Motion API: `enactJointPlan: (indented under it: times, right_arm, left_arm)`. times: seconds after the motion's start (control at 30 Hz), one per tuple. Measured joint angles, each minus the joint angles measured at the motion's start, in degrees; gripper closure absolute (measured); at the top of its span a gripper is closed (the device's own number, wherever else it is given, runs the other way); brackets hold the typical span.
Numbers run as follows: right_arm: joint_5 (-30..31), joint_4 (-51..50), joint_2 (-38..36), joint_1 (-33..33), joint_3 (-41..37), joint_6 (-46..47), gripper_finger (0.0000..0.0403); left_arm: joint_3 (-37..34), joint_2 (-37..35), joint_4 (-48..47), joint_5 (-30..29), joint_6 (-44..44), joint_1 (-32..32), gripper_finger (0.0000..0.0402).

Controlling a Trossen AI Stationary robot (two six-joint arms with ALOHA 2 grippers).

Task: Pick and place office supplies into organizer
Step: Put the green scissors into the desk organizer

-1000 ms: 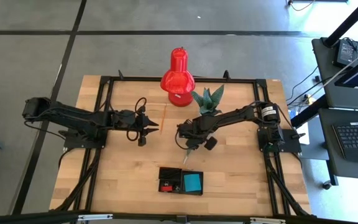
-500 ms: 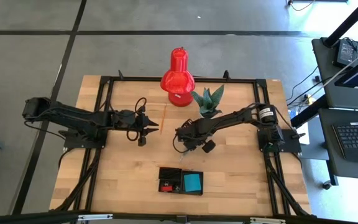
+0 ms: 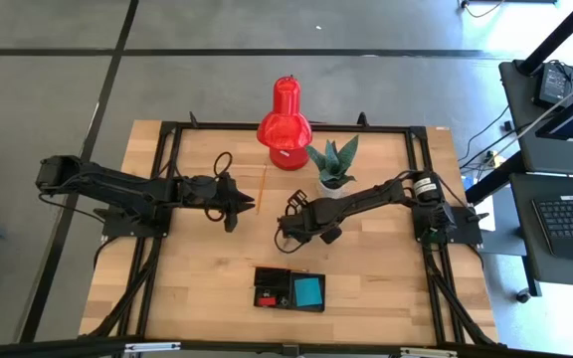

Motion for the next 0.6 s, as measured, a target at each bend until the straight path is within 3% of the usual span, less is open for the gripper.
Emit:
enactJointPlan:
  times: [0.23,0.6]
  right_arm:
    - [-2.77,-0.89,-0.09,-0.20,0.02,2.20,0.0363]
    - [-2.89,-1.84,-0.20,-2.57,0.08,2.07,0.0357]
  left_arm:
    - [-0.01,0.00,-1.30,0.00,-0.20,0.00,0.0315]
    - [-0.02,0.00,-1.41,0.00,-0.20,-0.01,0.0315]
